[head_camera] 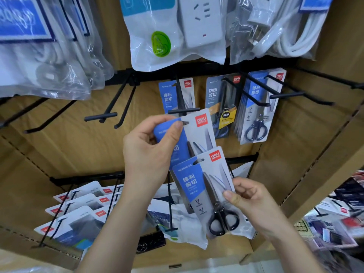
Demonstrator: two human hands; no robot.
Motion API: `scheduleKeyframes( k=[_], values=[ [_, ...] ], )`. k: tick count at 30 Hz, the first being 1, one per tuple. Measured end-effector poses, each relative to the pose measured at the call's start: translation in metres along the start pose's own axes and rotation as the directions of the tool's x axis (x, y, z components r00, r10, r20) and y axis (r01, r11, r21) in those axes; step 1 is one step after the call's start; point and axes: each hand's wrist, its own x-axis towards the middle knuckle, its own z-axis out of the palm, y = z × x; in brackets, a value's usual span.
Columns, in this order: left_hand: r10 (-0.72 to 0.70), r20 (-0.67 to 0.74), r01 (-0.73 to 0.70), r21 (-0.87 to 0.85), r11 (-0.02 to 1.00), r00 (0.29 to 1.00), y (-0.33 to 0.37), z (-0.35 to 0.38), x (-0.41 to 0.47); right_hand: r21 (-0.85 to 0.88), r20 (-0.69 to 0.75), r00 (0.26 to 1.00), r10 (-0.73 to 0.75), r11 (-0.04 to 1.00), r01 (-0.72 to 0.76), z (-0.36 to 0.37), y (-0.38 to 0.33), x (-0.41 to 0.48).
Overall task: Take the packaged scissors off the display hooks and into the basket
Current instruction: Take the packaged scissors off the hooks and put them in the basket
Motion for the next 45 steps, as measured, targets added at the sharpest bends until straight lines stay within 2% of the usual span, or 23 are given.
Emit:
scheduleKeyframes(
  k=[5,9,12,18,21,24,27,30,33,35,39,45],
  values=[
    [-0.009,0.032,0.009,0.012,1.0,0.999,0.003,0.002,0.007,0.016,-0.001,1.0,0.011,1.0,-0.011,0.004,0.001,0.001],
    [-0.083,0.111,0.081,0.021,0.997,0.99,0.006,-0.001,0.012,0.029,0.024,1.0,0.009,1.0,-0.01,0.007,0.0,0.0],
    [-0.097,0.152,0.086,0.078,0.993,0.984,0.006,-0.002,0.02,0.044,0.038,0.999,0.037,0.998,-0.038,0.009,0.001,0.0],
    [-0.192,0.108,0.187,0.059,0.981,0.975,-0.009,0.002,0.026,0.037,0.102,0.99,0.094,0.994,-0.098,0.017,0.0,-0.002],
    [-0.241,0.11,0.243,0.001,0.97,0.964,-0.024,-0.003,0.003,0.048,0.035,0.997,0.069,0.996,-0.071,0.022,-0.001,-0.002],
    [-0.316,0.125,0.316,0.025,0.949,0.94,-0.038,-0.012,-0.018,-0.023,0.021,0.998,0.058,0.998,-0.057,0.021,0.001,-0.002],
    [-0.366,0.104,0.362,0.05,0.931,0.925,-0.048,-0.018,-0.007,-0.053,0.02,0.999,0.05,0.997,-0.049,0.024,0.003,-0.002],
    [-0.354,0.051,0.35,0.074,0.934,0.934,-0.053,-0.013,0.019,-0.045,-0.08,0.996,0.027,0.998,-0.031,0.023,0.003,0.0],
    [-0.311,-0.008,0.304,0.24,0.922,0.95,-0.072,-0.004,0.05,-0.107,-0.244,0.97,-0.015,0.994,-0.012,0.01,0.007,0.0],
    [-0.276,-0.049,0.277,0.33,0.903,0.96,-0.084,0.002,0.07,-0.07,-0.32,0.947,-0.006,0.997,-0.018,0.0,0.006,-0.002],
    [-0.256,-0.073,0.262,0.421,0.868,0.964,-0.092,0.014,0.099,0.03,-0.358,0.933,0.025,0.999,-0.015,-0.001,0.001,-0.009],
    [-0.34,-0.044,0.335,0.326,0.884,0.939,-0.112,0.009,0.106,0.058,-0.383,0.924,0.001,0.998,0.023,0.003,-0.001,-0.008]
  ],
)
